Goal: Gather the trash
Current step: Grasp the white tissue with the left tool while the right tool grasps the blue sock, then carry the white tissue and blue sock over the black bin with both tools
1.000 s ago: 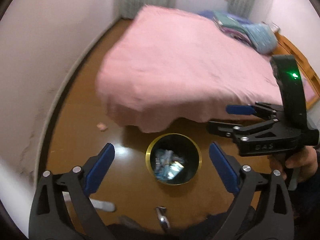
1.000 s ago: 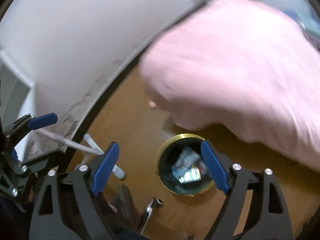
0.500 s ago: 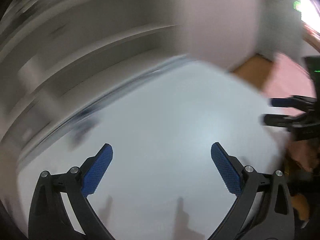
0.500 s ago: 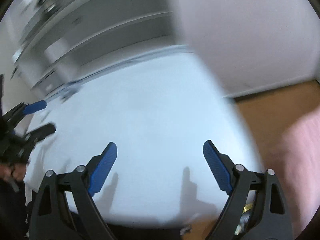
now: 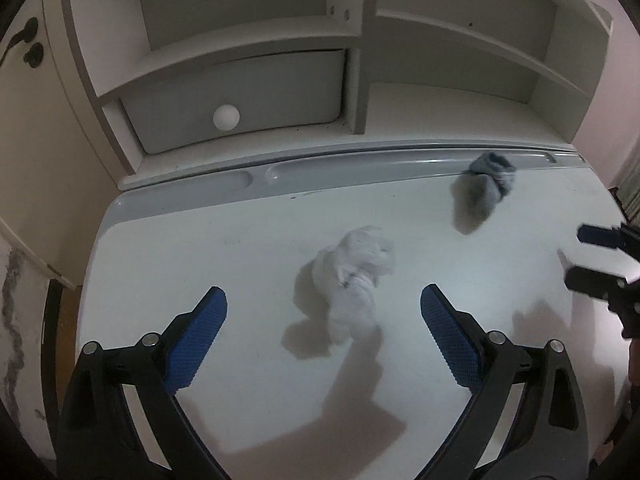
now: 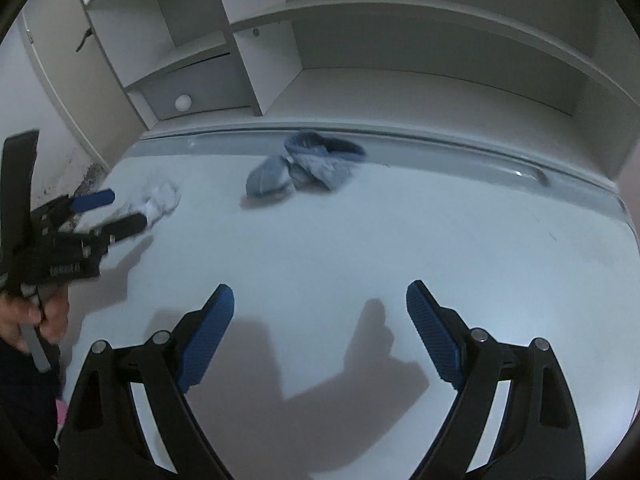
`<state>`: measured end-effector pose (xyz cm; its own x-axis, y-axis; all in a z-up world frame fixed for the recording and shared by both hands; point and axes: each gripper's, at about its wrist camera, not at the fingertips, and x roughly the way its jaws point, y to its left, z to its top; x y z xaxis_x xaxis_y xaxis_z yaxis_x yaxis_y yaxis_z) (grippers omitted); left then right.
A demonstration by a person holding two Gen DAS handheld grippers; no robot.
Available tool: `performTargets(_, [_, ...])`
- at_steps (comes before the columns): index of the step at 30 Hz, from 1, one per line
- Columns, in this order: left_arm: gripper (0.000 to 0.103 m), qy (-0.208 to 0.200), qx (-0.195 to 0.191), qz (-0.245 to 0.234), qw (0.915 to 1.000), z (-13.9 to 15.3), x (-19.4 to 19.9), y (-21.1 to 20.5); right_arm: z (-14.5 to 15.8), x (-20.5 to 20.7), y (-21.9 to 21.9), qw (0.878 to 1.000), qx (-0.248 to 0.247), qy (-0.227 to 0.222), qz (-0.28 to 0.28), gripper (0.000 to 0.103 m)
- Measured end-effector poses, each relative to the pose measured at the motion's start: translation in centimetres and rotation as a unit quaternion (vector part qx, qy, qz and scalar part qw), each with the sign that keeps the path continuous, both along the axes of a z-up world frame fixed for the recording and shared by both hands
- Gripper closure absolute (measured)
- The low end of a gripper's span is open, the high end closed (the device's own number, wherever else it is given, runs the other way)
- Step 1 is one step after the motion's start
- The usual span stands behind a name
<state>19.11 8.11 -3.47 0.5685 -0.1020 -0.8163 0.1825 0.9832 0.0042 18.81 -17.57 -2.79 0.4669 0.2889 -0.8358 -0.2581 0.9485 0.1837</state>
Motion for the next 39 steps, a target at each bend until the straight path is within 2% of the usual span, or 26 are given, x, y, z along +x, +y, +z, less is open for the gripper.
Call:
performTargets(1, [0.028, 0.004, 0.001, 0.0, 1.0, -0.2, 0.3, -0.2, -0.1, 0.9, 0.4, 1.0, -0.001, 0.002, -0.002, 0.018])
performTargets(2, [0.049, 0.014, -0.003, 0.0, 0.9999, -0.5, 0.6, -0.1, -0.4, 1.7, 0.6, 1.0, -0.002, 0.005, -0.005, 0.018])
performTargets(3, [0.078, 0.024, -0.014, 0.001, 0.9996, -0.9, 0.9, 0.4, -0.4, 2.2, 0.7, 1.0, 0.001, 0.009, -0.008, 0.018])
performTargets(7, [0.077, 0.015, -0.027, 0.013, 0.9994, -0.9, 0.5, 1.1, -0.8, 5.0, 1.5, 0.999, 0.028, 0.026, -0.025, 0.018])
performTargets(13, [0.077, -0.004, -0.022, 0.011, 0.9997, 0.5, -0.6, 1.0, -1.2, 7.3, 3.0, 0.999, 0.017, 0.028, -0.037, 0.018])
performTargets(15, [0.077, -0.006, -0.023, 0.01, 0.9997, 0.8, -0.9, 0.9, -1.5, 7.3, 3.2, 0.999, 0.002, 0.027, -0.041, 0.038])
performTargets(16, [0.077, -0.007, -0.022, 0.01, 0.9997, 1.0, -1.2, 0.9, -1.2, 6.9, 3.3, 0.999, -0.011, 0.016, -0.042, 0.073])
performTargets(17, [0.077, -0.007, -0.02, 0.011, 0.9997, 1.1, -1.5, 0.9, -1.1, 6.9, 3.4, 0.999, -0.009, 0.015, -0.04, 0.083])
performTargets(19, [0.077, -0.007, -0.024, 0.008, 0.9997, 1.5, -1.9, 0.6, -0.6, 5.9, 2.7, 0.999, -0.004, 0.009, -0.039, 0.085])
performTargets(25, [0.077, -0.011, -0.031, -0.024, 0.9992, 2.5, -3.0, -3.3, 1.6, 0.4, -3.1, 0.998, -0.005, -0.021, -0.064, 0.085])
performTargets(30, [0.077, -0.018, -0.036, -0.101, 0.9941, 3.5, -5.2, -11.4, 2.9, -7.0, -11.7, 0.991, -0.005, -0.035, -0.132, 0.085])
performTargets(34, [0.077, -0.019, -0.047, -0.183, 0.9817, 4.0, -8.0, -20.5, 2.5, -14.8, -19.9, 0.977, -0.011, -0.039, -0.209, 0.085])
performTargets(36, [0.077, -0.021, -0.054, -0.231, 0.9712, 4.3, -10.0, -25.8, 2.2, -18.8, -23.9, 0.967, -0.007, -0.039, -0.252, 0.085])
performTargets(38, [0.077, -0.024, -0.057, -0.268, 0.9614, 4.5, -11.8, -29.7, 1.6, -23.8, -28.7, 0.953, -0.01, -0.033, -0.302, 0.085])
performTargets(39, [0.077, -0.023, -0.062, -0.294, 0.9536, 4.5, -13.1, -32.3, 1.2, -26.3, -31.1, 0.943, -0.013, -0.03, -0.33, 0.085])
